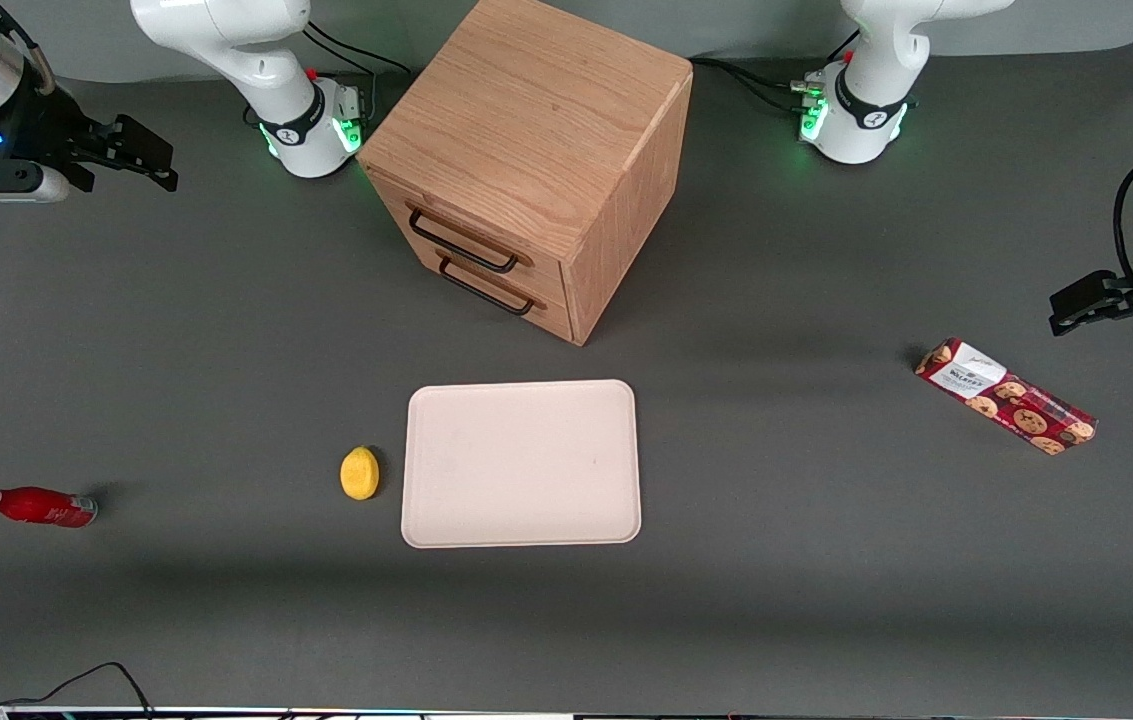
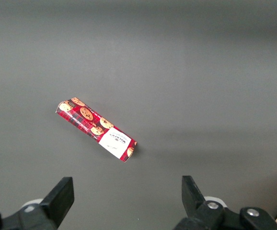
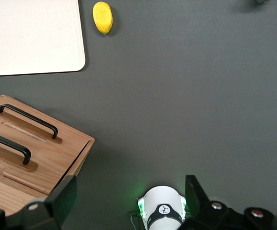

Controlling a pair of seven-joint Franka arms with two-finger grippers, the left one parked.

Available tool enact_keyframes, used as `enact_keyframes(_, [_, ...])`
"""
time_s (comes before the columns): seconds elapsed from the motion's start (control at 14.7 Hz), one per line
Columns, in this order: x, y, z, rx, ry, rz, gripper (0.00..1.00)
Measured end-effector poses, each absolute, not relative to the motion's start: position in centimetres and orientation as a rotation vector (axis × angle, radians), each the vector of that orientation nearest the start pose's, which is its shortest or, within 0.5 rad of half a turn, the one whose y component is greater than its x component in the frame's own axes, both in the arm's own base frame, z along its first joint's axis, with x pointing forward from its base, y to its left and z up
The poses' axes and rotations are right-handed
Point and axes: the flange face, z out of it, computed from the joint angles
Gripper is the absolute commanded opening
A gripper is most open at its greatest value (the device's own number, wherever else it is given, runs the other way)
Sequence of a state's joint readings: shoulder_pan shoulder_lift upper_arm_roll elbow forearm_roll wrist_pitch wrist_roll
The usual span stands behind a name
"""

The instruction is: Open upper drawer

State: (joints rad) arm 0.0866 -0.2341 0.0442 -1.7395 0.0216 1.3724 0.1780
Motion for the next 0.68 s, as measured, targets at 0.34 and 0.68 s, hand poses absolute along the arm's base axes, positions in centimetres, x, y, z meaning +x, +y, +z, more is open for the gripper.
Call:
enact_keyframes(0.34, [45.29, 6.43, 65.13, -3.143, 0.074, 0.206, 1.00])
enact_keyframes(0.68, [45.28, 6.44, 65.47, -3.143, 0.074, 0.195, 1.00])
